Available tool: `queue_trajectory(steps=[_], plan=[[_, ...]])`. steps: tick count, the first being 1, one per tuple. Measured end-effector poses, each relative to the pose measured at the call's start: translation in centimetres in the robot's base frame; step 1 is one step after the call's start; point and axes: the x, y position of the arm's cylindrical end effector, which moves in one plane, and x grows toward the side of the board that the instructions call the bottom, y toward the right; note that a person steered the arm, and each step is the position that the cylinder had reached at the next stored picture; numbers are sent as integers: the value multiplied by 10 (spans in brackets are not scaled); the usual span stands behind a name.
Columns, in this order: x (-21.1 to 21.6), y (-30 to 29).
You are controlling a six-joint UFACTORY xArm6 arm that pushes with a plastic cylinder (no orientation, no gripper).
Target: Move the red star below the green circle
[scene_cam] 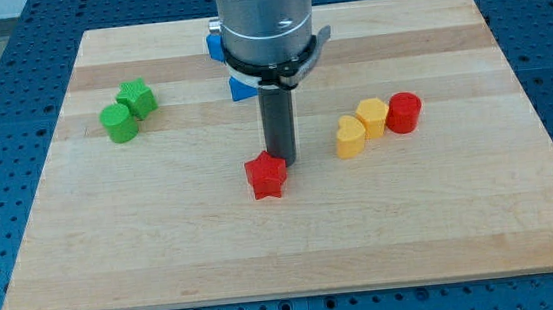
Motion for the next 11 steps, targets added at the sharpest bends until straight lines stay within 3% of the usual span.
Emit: queue_trajectory(steps=[2,4,6,7,11], plan=[[55,34],[9,-38],[20,-58],[-4,-100],[-20,-155]])
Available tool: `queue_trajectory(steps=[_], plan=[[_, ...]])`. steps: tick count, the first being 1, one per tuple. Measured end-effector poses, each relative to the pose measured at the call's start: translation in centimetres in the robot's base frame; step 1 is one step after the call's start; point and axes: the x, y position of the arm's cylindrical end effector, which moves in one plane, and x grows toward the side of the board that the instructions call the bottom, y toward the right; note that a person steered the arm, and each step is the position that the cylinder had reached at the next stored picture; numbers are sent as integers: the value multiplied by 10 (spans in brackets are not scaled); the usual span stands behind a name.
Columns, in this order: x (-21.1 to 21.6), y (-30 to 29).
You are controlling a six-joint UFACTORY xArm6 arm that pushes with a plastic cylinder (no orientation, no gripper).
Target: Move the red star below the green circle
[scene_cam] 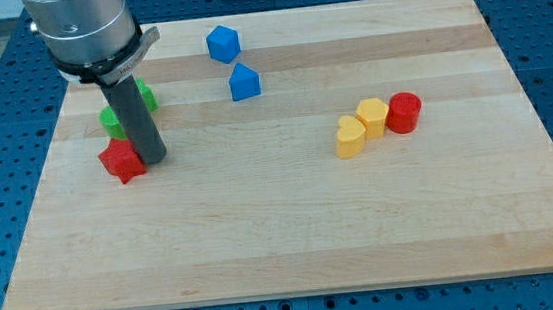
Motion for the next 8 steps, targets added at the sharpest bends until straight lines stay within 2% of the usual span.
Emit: queue_trajectory(steps=[1,2,3,6,8], plan=[[50,5],[70,-14],[55,-38],[21,-38],[20,-38]])
